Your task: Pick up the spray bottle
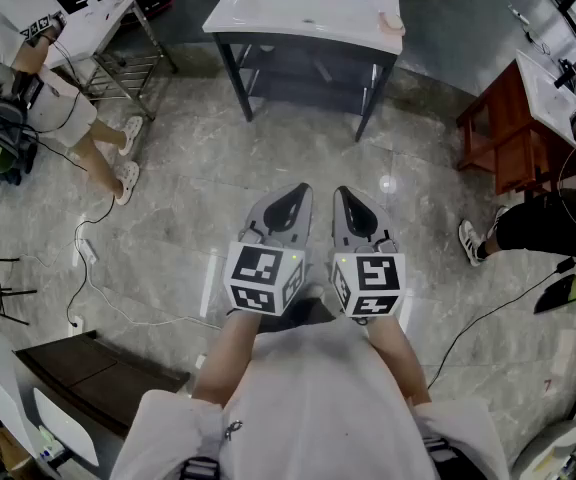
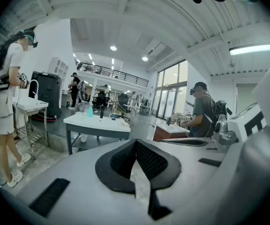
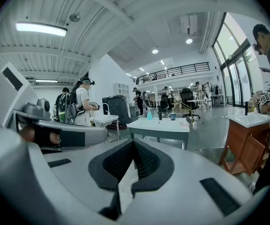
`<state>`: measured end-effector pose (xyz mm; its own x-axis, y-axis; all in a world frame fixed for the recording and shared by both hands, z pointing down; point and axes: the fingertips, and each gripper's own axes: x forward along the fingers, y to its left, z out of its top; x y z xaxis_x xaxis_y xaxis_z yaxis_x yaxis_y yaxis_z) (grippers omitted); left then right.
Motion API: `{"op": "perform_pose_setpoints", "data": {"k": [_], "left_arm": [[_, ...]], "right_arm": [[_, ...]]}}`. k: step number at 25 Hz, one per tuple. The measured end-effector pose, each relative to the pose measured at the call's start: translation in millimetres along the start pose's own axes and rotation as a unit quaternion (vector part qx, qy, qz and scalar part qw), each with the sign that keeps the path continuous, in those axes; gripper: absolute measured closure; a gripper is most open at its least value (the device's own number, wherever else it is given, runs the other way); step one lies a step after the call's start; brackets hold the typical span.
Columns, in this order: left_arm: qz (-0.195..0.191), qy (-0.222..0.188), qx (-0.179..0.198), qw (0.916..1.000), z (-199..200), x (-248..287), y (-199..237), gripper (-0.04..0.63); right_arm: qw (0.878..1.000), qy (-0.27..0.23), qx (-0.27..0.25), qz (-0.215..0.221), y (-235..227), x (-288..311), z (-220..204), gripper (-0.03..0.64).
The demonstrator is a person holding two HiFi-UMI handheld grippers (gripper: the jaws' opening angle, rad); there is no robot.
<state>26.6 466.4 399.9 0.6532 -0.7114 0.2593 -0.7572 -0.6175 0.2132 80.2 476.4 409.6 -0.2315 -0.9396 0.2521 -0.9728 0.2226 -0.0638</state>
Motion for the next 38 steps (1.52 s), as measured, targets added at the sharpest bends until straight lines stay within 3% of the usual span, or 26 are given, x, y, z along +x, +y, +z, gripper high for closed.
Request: {"op": "perform_pose_setpoints", "data": {"k": [13, 23, 38], "left_arm": [[-0.003, 0.002, -0.010, 0.9999, -8, -4, 21, 0.569], [-0.038, 0.012, -0.012, 0.9991, -6, 5, 53, 0.569], [-0.037, 0.004, -0.021, 0.9991, 21, 7, 132, 0.569]], "right_arm": [[1.000, 0.014, 0.009, 0.001, 21, 18, -9, 0.592], [0.999, 0.022, 0.036, -0.017, 34, 48, -10, 0.592], [0.999, 0.001, 0.030, -0.040, 70, 103, 17, 0.592]]}}
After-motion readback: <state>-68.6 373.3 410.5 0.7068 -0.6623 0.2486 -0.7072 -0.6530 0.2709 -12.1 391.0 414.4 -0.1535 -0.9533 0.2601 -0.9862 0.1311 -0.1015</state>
